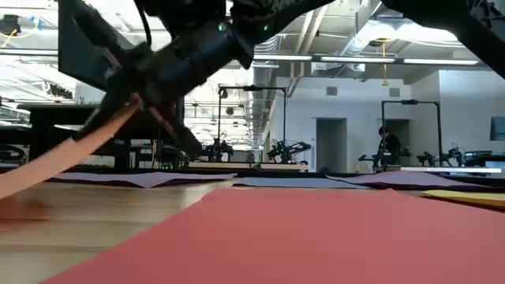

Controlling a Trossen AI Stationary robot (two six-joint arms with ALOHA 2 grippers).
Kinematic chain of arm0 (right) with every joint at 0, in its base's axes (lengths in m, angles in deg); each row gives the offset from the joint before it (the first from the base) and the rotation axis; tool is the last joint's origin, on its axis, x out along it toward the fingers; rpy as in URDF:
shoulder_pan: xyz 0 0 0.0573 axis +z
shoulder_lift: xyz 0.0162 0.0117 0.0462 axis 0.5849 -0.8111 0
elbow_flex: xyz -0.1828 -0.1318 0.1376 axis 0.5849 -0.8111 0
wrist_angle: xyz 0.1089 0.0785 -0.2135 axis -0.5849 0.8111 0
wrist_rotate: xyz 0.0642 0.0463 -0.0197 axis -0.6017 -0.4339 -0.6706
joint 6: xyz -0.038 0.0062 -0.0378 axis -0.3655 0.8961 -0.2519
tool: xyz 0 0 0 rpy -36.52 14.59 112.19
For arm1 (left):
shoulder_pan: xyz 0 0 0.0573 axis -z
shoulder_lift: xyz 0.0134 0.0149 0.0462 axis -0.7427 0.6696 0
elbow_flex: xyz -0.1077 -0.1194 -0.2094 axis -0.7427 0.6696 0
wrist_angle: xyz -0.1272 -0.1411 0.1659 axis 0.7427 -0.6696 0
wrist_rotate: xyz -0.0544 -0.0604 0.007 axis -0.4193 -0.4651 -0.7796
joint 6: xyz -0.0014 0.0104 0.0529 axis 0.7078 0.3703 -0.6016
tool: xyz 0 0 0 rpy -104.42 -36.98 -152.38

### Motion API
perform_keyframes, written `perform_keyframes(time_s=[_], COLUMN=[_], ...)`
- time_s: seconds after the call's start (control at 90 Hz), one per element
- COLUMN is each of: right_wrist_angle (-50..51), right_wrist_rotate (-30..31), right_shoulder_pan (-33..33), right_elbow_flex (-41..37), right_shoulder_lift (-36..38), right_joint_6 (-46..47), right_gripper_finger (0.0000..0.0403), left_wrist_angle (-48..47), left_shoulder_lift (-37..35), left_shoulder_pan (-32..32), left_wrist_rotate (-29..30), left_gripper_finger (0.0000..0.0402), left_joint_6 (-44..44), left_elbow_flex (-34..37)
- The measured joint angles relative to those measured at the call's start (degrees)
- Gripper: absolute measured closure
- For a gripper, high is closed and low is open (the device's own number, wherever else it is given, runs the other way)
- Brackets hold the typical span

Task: Organize paper
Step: Put the orange paper into the bottom left of the table

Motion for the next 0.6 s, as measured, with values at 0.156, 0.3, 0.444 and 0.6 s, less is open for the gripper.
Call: perform_keyframes(time_s=[0.156,0.3,0.444,0.6], right_wrist_angle=[0.2,1.3,4.1,5.2], right_wrist_rotate=[0.9,0.9,0.8,0.9], right_shoulder_pan=[-0.8,-1.5,-1.6,-1.7], right_elbow_flex=[-0.1,0.0,0.0,0.0], right_shoulder_lift=[0.0,0.0,0.0,0.0], right_joint_6=[-5.0,-7.1,-10.0,-15.3], right_gripper_finger=[0.0403,0.0401,0.0366,0.0304], left_wrist_angle=[0.0,0.0,0.0,0.0], left_shoulder_lift=[0.0,0.0,0.0,0.0], left_shoulder_pan=[0.0,0.0,0.0,0.0], left_wrist_rotate=[0.0,0.0,0.0,0.0], left_gripper_finger=[0.0283,0.0283,0.0283,0.0283], left_joint_6=[-0.2,-0.2,-0.2,-0.2], left_elbow_flex=[0.0,0.0,0.0,0.0])
